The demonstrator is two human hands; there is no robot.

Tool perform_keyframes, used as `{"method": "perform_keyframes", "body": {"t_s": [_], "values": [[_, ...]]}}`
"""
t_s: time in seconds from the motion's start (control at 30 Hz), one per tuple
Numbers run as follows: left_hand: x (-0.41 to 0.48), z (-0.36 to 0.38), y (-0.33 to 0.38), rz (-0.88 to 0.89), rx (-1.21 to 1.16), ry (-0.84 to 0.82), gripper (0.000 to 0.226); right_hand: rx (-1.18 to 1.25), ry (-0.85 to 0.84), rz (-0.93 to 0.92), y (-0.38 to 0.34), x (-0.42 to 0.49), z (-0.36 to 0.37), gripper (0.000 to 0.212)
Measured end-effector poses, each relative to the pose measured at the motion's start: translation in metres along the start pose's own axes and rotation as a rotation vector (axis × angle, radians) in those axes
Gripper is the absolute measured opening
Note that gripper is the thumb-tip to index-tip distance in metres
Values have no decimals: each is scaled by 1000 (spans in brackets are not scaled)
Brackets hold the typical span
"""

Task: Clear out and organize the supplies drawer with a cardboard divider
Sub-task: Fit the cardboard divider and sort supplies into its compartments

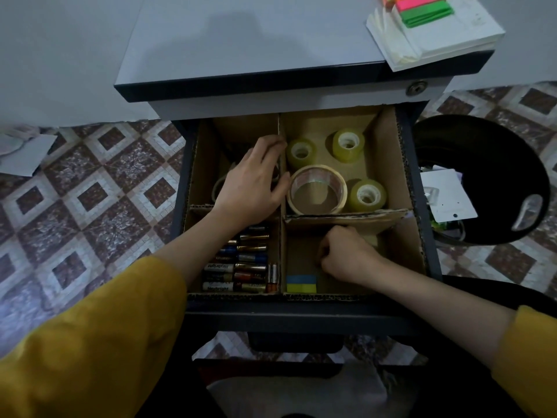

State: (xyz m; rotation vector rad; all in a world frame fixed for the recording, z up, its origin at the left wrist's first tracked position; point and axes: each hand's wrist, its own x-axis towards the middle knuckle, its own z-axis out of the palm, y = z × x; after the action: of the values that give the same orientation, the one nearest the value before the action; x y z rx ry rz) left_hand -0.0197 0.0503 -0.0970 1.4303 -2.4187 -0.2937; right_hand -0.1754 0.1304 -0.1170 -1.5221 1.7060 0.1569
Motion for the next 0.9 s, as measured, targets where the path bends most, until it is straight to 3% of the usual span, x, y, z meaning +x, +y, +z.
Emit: {"method": "perform_keyframes", "body": {"t_s": [0.43, 0.63, 0.8, 0.9], "values": [[0, 2, -2, 12, 3, 21, 52, 246, -222, 115, 2, 9, 5, 14], [0, 2, -2, 14, -3, 33, 52, 121, -133, 23, 7, 7, 1, 16], [-2, -5, -1, -10, -58, 18, 54, -67, -34, -154, 5, -13, -16, 20], [0, -14, 4, -39, -75, -5, 44, -121, 66, -269, 2, -29, -28, 19]]}}
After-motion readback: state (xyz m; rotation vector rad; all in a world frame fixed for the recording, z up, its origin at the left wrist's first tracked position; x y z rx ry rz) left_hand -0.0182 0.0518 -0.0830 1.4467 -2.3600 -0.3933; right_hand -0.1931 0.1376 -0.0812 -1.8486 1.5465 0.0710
